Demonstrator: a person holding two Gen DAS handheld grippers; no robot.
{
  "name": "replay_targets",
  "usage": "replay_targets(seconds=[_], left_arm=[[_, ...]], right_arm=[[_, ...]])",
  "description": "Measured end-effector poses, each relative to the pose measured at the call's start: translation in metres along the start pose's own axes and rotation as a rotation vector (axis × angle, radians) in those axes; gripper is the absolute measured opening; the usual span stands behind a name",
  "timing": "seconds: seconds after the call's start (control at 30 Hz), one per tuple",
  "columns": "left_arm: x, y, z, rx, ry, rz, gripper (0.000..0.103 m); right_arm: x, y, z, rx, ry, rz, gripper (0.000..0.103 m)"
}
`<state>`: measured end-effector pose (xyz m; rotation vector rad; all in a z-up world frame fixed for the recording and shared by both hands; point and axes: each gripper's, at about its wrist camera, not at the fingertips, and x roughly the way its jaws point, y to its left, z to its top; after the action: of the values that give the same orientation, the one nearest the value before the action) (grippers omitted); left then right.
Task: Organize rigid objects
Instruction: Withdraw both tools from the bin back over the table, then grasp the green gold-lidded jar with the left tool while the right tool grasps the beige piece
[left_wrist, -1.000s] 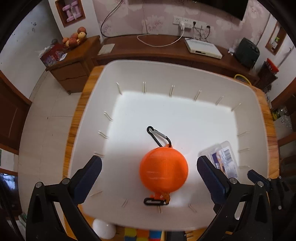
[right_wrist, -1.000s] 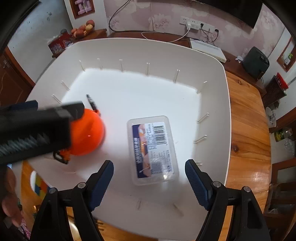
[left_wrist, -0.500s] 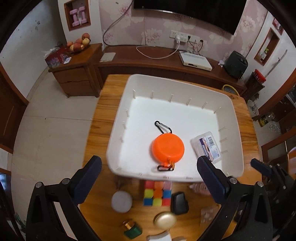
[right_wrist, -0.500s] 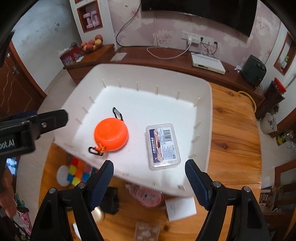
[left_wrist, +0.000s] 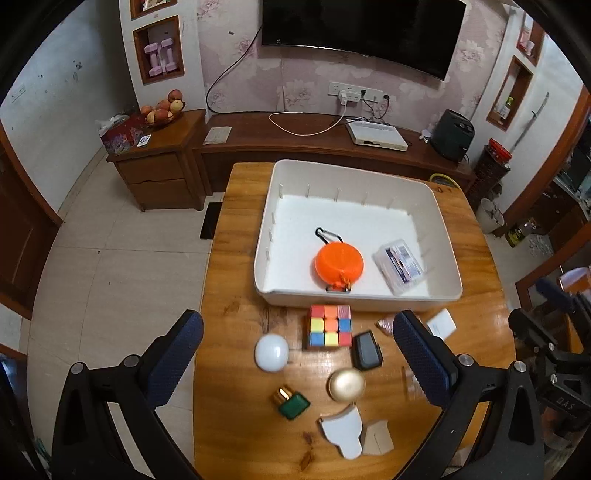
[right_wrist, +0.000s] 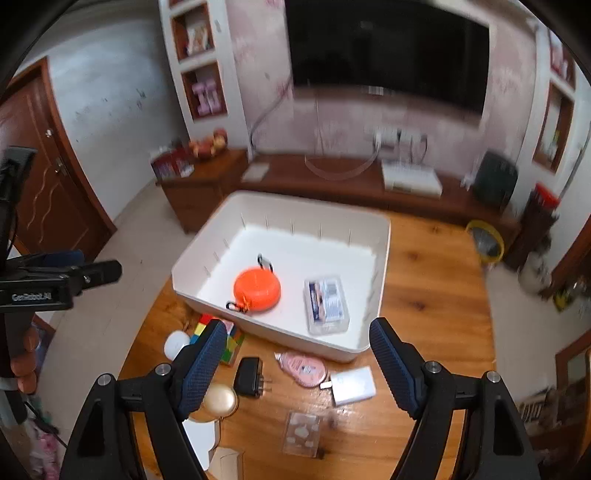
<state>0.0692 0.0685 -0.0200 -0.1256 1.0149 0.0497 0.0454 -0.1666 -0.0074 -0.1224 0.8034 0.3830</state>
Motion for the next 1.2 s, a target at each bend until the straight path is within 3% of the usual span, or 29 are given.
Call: replay_targets(seconds=[0.23, 0.4, 0.53, 0.67, 0.9, 1.07, 1.2], left_arm=[[-0.012, -0.002, -0.031, -0.007, -0.024, -0.015, 0.102], [-0.017, -0.003, -0.051, -0.020, -0.029, -0.035, 0.102], [-0.018, -0.003, -0.067, -0.044, -0.046, -0.010, 0.102], [-0.008, 0.003, -0.079, -0.096, -0.054, -0.033, 0.102], [0.036, 0.018, -0.094, -0.195, 0.052, -0.041, 0.102], [0.063, 0.024, -0.103, -0.218, 0.109, -0.014, 0.102], [0.084, 0.027, -0.109, -0.248, 0.155, 0.023, 0.102]], right_arm=[[-0.025, 0.017, -0.032, -0.100, -0.094, -0.035, 0.080], [-0.021, 0.018, -0.052, -0.078, -0.011, 0.039, 0.080], [-0.022, 0.025, -0.068, -0.082, 0.001, 0.012, 0.080], [-0.018, 0.036, -0.086, -0.102, 0.018, 0.027, 0.080], [0.012, 0.067, -0.128, -0.277, 0.065, 0.071, 0.080], [0.040, 0.073, -0.154, -0.389, 0.128, 0.190, 0.080], [0.046, 0.076, -0.168, -0.482, 0.109, 0.253, 0.080]])
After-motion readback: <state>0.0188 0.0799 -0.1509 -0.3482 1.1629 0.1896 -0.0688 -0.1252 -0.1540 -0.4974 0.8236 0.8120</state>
